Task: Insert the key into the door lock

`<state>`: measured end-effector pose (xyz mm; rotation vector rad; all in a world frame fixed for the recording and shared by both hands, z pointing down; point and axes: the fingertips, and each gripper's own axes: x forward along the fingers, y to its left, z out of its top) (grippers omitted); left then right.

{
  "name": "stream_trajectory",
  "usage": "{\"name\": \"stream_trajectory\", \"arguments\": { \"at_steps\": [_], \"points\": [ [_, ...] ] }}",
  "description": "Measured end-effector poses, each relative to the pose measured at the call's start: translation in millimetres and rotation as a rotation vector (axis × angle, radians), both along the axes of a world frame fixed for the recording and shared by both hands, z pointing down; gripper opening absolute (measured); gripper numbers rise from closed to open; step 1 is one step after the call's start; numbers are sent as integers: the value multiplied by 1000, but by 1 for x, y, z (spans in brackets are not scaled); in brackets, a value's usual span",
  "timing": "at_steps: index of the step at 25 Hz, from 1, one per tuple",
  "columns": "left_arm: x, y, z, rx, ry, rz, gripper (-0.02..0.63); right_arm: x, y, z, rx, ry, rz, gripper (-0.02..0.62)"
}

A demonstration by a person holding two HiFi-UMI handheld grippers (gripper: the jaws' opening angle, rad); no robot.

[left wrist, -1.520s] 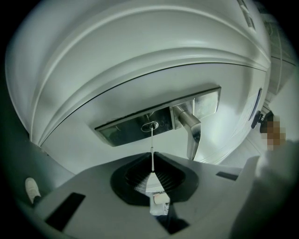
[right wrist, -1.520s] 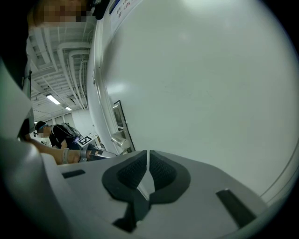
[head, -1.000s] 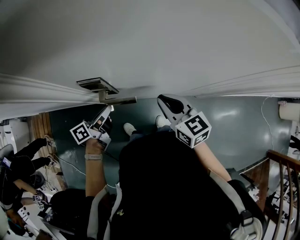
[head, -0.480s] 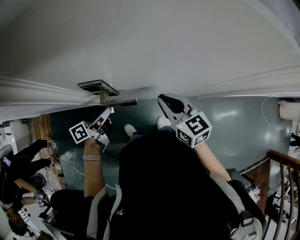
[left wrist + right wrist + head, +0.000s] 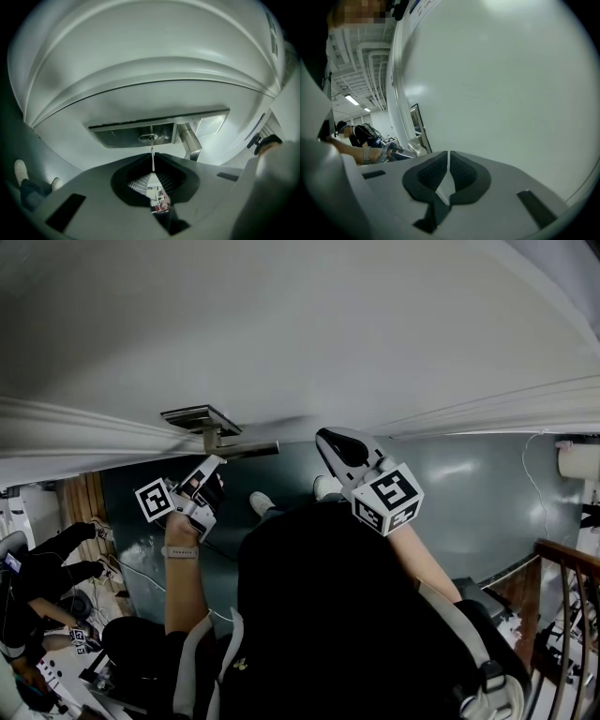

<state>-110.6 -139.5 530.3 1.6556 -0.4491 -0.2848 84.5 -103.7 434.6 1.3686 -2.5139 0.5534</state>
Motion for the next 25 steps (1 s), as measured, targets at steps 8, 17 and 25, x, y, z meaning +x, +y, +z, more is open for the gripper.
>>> {"name": "stream_trajectory", "arguments": {
  "at_steps": [8,17,25],
  "points": [
    [9,-8,-6,8,23,41,28,2,2,-6,2,1,12,26],
    [12,-1,-9,30,42,18,28,0,8,-4,-4,-6,0,26],
    [5,-1,-13,16,72,-90,31,-12,4,-9,-3,-13,-75,26]
  ]
}}
